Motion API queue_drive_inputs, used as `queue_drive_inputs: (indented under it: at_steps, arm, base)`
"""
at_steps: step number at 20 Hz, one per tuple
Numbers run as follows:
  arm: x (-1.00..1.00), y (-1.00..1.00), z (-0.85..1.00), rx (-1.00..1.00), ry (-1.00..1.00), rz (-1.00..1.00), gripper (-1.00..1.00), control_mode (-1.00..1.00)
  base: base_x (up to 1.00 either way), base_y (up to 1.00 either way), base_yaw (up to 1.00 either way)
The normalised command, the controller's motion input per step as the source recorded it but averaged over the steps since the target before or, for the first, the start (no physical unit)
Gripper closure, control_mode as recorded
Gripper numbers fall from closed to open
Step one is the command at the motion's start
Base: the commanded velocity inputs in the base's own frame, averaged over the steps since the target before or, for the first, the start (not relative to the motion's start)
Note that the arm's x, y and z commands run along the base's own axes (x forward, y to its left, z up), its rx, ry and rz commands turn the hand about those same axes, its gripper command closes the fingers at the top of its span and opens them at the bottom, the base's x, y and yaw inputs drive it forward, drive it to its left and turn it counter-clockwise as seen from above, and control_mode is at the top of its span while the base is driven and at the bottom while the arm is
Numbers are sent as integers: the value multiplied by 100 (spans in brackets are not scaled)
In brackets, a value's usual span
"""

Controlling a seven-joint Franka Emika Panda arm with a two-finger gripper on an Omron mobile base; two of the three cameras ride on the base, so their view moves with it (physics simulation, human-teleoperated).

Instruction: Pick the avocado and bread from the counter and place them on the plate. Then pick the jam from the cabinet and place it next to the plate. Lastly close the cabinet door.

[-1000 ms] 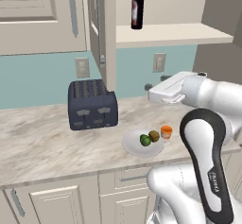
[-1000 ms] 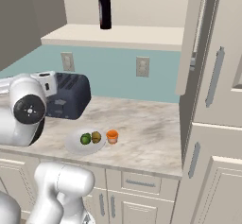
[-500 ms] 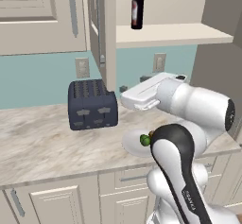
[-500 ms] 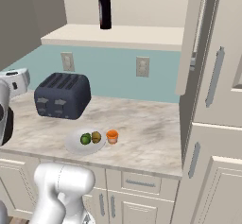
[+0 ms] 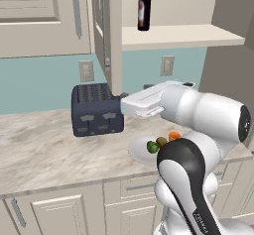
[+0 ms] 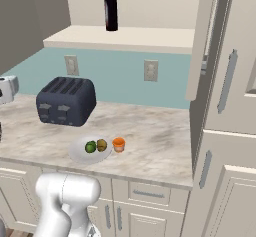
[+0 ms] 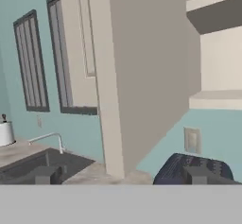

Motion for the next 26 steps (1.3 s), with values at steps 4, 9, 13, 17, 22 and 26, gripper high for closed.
queue_drive_inputs:
  at_steps: [4, 9, 13, 17, 22, 26]
  arm:
    - [0, 63, -3, -6, 41, -1, -100, -100]
    - [-16, 29, -9, -2, 9, 2, -100, -100]
    - [-20, 61, -3, -2, -12, -1, -100, -100]
    - [-4, 63, 0, -8, -28, -6, -100, -100]
    - [19, 41, -1, -15, -20, -12, -100, -100]
    - [57, 30, -2, -14, -5, -16, -100, -100]
  base:
    - [0, 0, 0]
    - [0, 0, 0]
    - [0, 0, 0]
    - [0, 0, 0]
    - [0, 0, 0]
    - [0, 0, 0]
